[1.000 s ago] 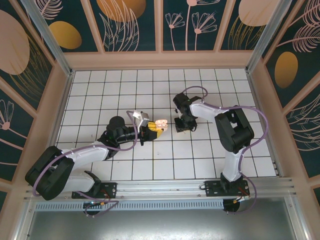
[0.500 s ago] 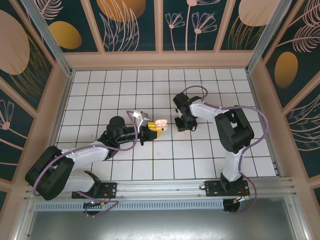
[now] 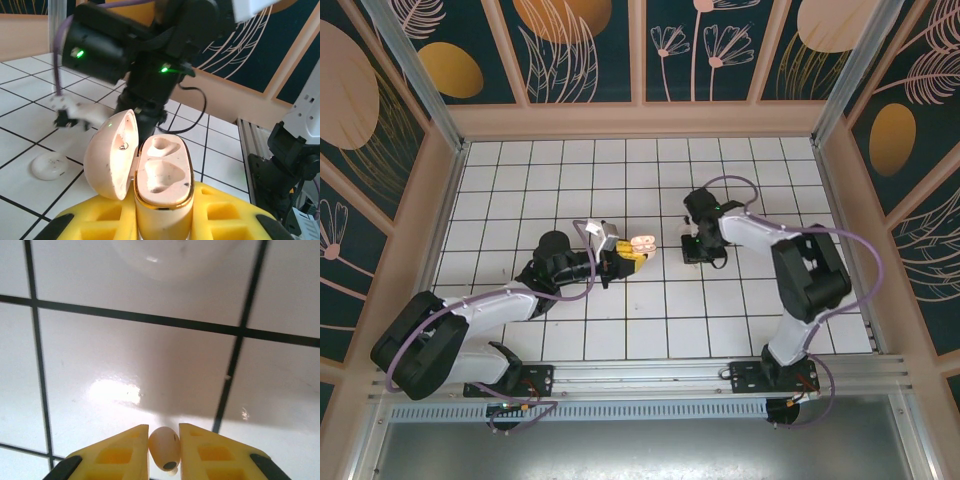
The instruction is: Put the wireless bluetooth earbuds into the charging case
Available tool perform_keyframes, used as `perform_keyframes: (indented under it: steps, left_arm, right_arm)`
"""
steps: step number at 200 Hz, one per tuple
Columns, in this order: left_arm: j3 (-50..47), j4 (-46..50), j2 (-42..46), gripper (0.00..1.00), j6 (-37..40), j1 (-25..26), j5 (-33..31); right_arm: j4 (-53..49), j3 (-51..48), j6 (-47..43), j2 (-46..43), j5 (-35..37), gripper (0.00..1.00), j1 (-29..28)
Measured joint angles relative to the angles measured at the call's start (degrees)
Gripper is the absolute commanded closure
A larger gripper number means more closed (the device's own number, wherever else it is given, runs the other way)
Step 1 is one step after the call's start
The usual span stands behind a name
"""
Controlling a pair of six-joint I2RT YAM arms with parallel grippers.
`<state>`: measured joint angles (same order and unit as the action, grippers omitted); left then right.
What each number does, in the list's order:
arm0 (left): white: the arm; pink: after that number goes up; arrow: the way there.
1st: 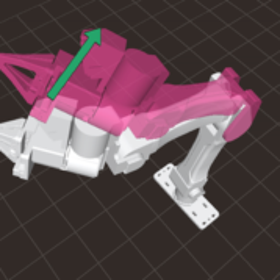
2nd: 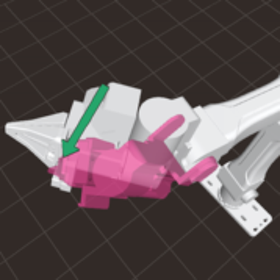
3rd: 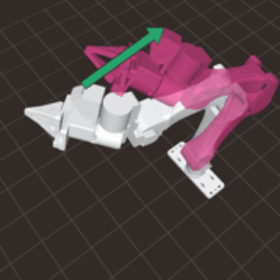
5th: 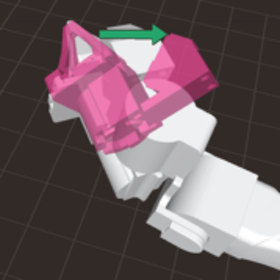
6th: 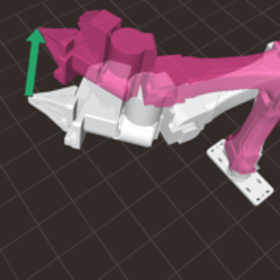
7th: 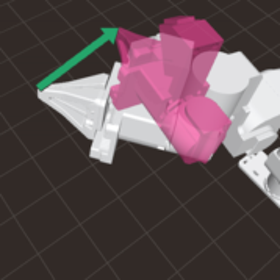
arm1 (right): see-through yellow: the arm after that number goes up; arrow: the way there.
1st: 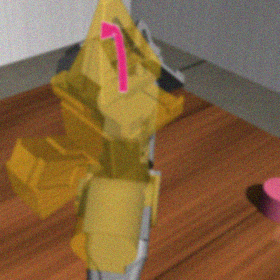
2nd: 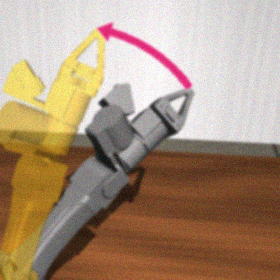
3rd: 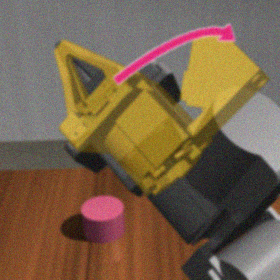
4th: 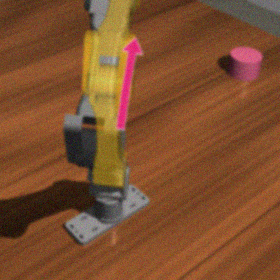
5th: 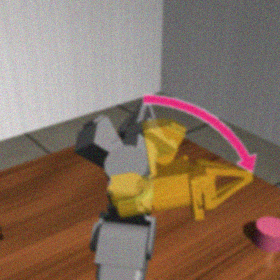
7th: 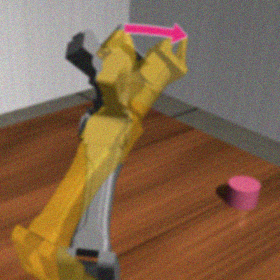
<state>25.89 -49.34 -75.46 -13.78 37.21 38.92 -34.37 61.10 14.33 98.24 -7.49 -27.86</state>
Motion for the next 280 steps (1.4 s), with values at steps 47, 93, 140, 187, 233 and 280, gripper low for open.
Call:
perform_keyframes:
  steps: [47,93,140,187,233,280]
  left_arm:
    - [0.0,-3.6,-2.3,0.79,0.3,0.7,-2.4]
    - [0.0,-8.1,-6.6,0.79,0.2,1.8,-3.6]
    - [1.1,-11.3,-10.3,0.8,0.2,2.5,-3.7]
    - [2.2,-14.1,-12.6,0.8,0.2,3.0,-3.7]
    - [3.1,-15.1,-13.5,0.8,0.0,3.1,-3.7]
    - [3.4,-15.2,-13.5,0.8,0.0,3.3,-4.5]
  right_arm:
    - [10.9,-9.0,6.8,-14.7,-6.4,0.8,2.4]
    - [24.2,-16.2,13.2,-25.7,-12.2,0.8,2.6]
    - [35.3,-20.3,18.2,-34.6,-15.5,0.79,2.6]
    - [43.1,-22.6,22.4,-38.4,-16.7,0.79,0.7]
    - [46.6,-23.8,24.2,-38.8,-16.4,0.79,-4.8]
    - [47.8,-25.4,24.7,-39.1,-15.9,0.79,-7.2]
